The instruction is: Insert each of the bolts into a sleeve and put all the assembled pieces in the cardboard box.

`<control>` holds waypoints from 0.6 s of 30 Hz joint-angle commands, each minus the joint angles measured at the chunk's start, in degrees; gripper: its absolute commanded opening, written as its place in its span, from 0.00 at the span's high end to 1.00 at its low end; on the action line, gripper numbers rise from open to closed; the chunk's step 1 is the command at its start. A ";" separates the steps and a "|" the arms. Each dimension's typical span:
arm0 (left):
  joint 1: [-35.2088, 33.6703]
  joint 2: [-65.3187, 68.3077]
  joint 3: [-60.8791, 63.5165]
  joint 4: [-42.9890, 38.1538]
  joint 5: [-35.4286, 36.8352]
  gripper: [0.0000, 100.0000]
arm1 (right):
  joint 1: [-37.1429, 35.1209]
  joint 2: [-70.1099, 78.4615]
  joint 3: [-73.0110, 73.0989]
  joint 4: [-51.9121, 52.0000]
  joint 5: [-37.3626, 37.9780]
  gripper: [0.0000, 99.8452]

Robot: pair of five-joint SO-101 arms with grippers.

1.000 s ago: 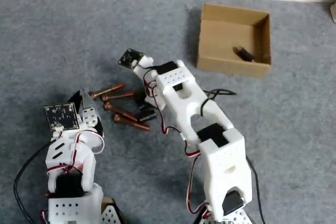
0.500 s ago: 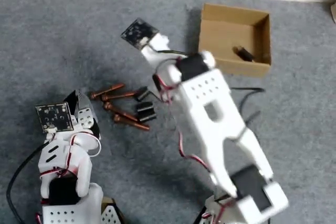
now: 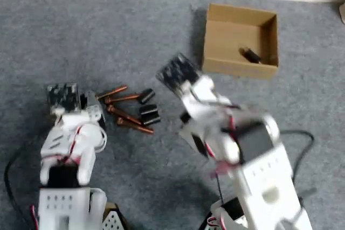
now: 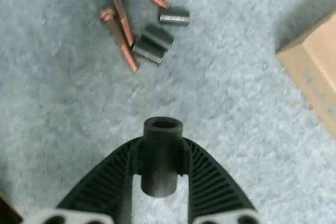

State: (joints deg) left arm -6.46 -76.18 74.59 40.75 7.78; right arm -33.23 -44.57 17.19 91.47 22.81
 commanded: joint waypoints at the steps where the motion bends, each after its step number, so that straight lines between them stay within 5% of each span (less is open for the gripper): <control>1: 4.62 16.31 -5.76 -5.45 0.00 0.99 | 0.04 -16.04 12.88 -2.77 -0.53 1.00; 5: 10.77 21.76 -8.22 -4.66 0.35 0.99 | 3.03 -24.31 24.66 -4.70 0.09 1.00; 12: 5.76 17.80 -11.12 3.43 17.23 0.98 | 15.08 -26.42 32.75 -11.47 4.31 1.00; 18: 3.65 26.33 -12.44 2.73 22.33 0.78 | 14.99 -28.88 43.47 -20.88 3.43 1.00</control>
State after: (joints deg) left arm -2.07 -53.85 66.07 44.00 28.18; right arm -18.99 -71.47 56.48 76.88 25.89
